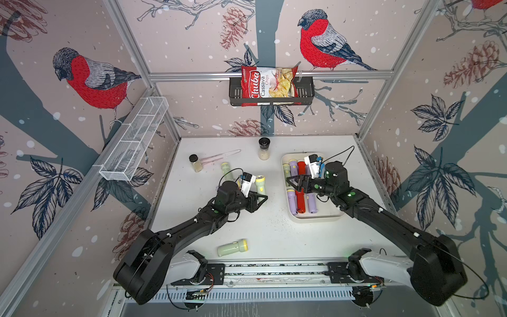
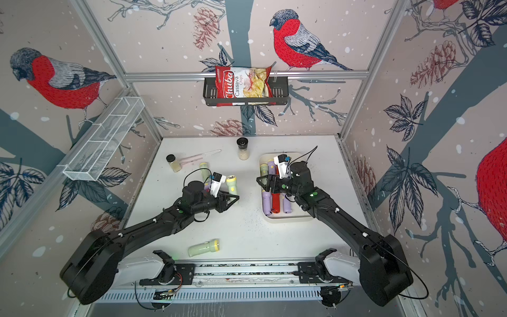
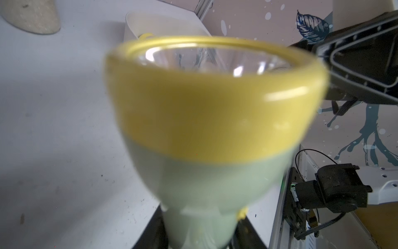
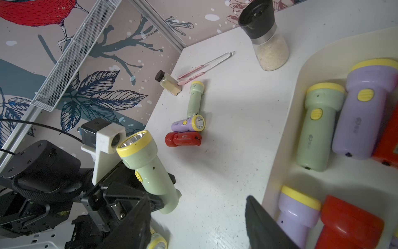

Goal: Put the flashlights into the storage boxes
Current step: Pick up the flashlight from the center of the board.

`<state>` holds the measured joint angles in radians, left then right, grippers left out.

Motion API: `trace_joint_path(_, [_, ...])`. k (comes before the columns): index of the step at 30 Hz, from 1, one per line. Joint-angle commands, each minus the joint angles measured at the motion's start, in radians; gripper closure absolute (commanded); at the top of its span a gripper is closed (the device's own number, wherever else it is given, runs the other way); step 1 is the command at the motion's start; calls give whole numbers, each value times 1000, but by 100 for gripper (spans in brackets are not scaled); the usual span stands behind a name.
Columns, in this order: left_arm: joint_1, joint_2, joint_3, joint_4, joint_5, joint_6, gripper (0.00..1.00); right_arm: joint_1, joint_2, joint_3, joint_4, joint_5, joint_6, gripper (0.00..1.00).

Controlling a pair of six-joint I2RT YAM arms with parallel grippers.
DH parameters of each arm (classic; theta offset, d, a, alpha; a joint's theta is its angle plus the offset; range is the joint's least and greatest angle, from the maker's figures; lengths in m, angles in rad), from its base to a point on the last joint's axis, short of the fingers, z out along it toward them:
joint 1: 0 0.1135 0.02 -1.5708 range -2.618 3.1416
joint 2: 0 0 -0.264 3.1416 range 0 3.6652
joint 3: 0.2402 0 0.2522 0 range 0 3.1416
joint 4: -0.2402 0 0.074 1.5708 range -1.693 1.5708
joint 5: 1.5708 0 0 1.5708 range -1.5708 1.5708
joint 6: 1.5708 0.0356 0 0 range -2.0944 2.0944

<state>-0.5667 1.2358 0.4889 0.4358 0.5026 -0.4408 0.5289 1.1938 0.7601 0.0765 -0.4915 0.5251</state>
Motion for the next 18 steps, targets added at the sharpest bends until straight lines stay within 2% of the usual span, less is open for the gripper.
trace_joint_path(1, [-10, 7, -7, 123, 16, -21, 100, 14, 17, 24, 8, 29, 19, 29])
trace_joint_path(5, [-22, 24, -6, 149, 32, -30, 100, 58, 53, 68, -8, 28, 10, 29])
trace_joint_path(10, [-35, 46, -7, 186, 27, -59, 100, 139, 111, 128, -43, 107, -13, 28])
trace_joint_path(18, [-59, 72, 2, 210, 46, -63, 100, 195, 190, 177, 7, 41, -36, 27])
